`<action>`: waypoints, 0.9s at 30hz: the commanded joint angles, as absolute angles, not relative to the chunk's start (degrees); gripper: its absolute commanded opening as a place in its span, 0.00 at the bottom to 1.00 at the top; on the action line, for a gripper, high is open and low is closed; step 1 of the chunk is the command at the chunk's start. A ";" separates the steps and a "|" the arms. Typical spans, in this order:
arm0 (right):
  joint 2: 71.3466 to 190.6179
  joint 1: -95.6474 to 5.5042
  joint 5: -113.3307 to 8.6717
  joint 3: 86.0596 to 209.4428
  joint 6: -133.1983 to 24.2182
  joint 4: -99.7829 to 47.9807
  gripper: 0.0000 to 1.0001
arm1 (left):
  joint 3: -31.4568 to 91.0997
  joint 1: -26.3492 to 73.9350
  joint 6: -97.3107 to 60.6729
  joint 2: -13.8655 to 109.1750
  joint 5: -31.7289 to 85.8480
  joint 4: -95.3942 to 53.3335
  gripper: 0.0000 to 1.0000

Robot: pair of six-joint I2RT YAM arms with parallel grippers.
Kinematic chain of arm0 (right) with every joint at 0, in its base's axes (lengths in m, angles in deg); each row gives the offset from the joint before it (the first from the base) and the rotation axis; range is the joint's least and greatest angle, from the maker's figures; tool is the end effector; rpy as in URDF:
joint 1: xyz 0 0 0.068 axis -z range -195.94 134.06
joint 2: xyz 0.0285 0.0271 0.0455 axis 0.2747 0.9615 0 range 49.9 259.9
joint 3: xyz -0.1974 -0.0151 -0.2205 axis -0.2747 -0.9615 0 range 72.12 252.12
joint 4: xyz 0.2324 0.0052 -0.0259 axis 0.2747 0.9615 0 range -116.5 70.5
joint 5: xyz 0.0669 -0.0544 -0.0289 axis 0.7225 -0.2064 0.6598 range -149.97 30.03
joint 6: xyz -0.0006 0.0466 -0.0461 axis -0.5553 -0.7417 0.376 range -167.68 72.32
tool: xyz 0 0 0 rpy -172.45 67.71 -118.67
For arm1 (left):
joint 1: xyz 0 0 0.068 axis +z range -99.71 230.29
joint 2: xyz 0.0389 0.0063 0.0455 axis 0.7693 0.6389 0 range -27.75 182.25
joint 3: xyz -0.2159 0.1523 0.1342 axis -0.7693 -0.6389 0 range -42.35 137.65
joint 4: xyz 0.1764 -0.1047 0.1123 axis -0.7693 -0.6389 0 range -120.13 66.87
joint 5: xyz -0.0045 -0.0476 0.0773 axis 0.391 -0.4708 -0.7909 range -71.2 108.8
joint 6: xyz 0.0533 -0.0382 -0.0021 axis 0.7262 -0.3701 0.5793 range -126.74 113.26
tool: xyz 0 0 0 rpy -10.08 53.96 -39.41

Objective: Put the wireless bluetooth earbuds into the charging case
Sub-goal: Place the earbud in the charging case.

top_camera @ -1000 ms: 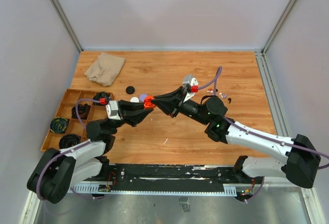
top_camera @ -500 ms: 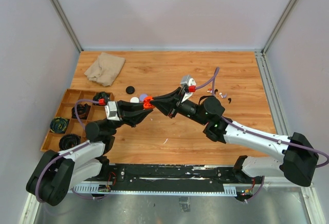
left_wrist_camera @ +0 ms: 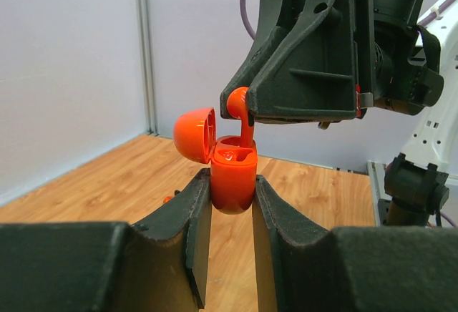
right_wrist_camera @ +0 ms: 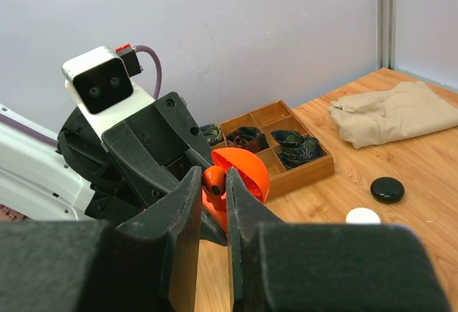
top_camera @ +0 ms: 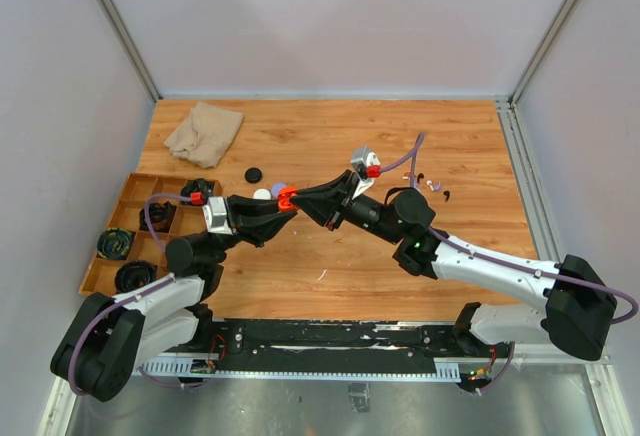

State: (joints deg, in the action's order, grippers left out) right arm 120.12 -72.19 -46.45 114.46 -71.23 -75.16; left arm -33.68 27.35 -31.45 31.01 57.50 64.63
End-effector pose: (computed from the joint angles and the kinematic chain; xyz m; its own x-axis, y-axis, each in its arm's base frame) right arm 0.1327 0.2203 0.3812 -0.1908 0.4138 -0.8902 -0.9312 0.2107 0.2975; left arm 0.1210 -0.0862 0.3031 0.1935 -0.4361 -0.8788 0.9257 0.3780 0.0163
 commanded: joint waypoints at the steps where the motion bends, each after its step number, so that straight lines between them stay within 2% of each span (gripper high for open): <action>1: 120.40 -73.38 -46.18 113.19 -72.91 -78.60 0.05 | -33.73 27.53 -31.26 30.61 55.93 77.85 0.00; 10: 120.90 -73.30 -48.44 111.60 -73.39 -78.70 0.10 | -33.82 27.53 -31.53 29.85 56.13 77.84 0.00; 19: 120.29 -72.73 -49.86 110.67 -73.45 -78.64 0.23 | -34.06 27.53 -31.54 29.67 56.41 77.79 0.00; 22: 119.97 -72.40 -50.21 110.53 -73.39 -78.38 0.31 | -34.34 27.52 -31.47 29.94 56.50 77.83 0.00; 27: 117.95 -71.14 -50.23 110.80 -72.16 -75.89 0.38 | -35.09 27.45 -31.10 30.79 56.07 77.92 0.00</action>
